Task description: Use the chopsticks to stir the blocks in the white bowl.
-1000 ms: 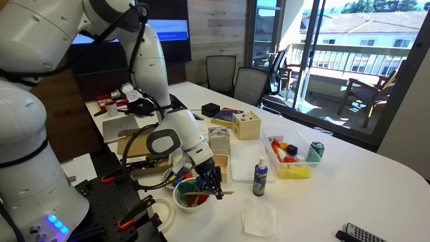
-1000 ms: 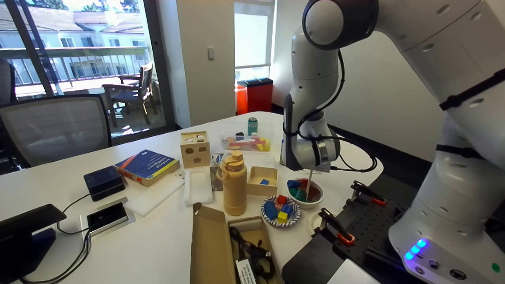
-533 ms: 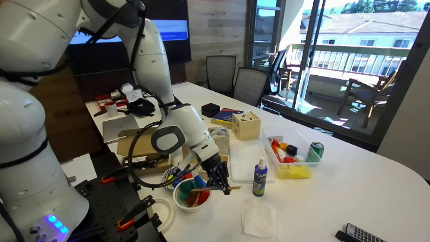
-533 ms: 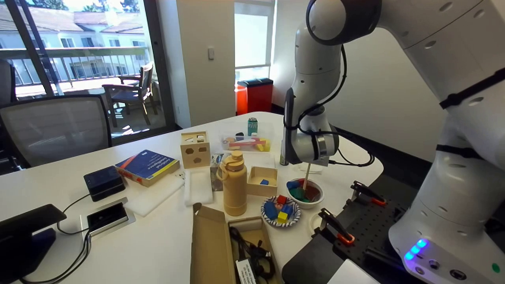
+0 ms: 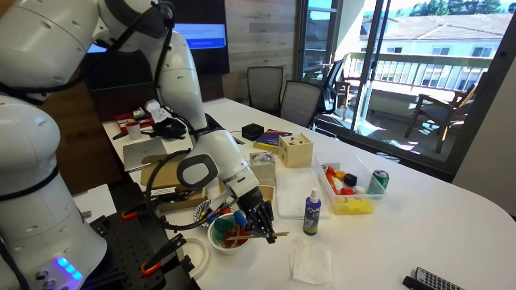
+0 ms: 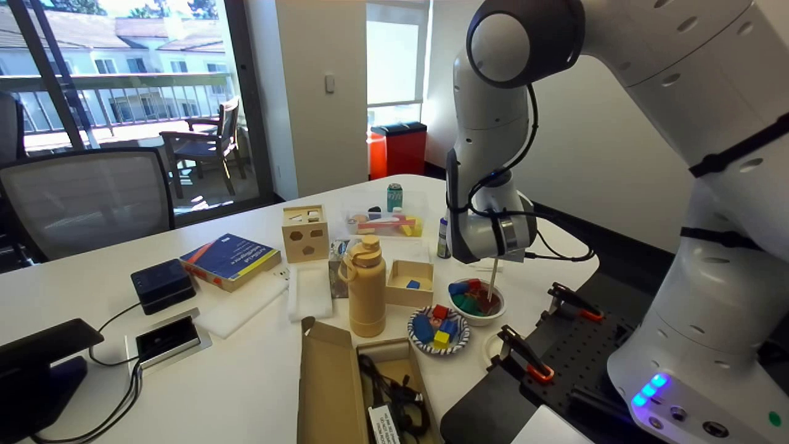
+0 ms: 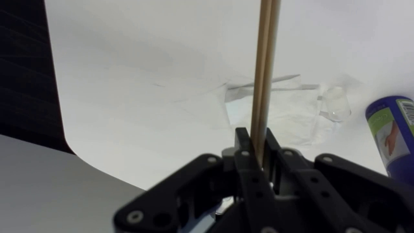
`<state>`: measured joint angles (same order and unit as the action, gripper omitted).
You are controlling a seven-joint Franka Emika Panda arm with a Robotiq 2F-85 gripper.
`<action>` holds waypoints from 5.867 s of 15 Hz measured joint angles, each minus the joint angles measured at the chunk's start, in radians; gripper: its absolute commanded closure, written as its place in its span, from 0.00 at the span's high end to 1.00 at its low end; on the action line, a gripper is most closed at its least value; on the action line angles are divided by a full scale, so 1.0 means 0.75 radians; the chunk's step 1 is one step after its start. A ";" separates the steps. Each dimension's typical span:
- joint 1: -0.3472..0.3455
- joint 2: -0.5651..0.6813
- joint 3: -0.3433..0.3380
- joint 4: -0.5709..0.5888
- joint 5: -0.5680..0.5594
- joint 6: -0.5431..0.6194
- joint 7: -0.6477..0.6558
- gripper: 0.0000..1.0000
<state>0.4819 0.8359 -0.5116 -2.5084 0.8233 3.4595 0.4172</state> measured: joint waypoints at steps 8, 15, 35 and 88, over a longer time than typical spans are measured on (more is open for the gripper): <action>-0.013 0.027 0.112 0.005 0.030 0.000 -0.005 0.03; -0.171 -0.066 0.198 -0.006 -0.042 0.000 -0.030 0.03; -1.203 -0.260 0.697 0.148 -0.464 -0.395 -0.064 0.03; -1.426 -0.110 0.842 0.335 -0.426 -0.660 -0.162 1.00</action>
<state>-0.5878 0.7533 0.1195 -2.2574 0.5039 2.9643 0.2955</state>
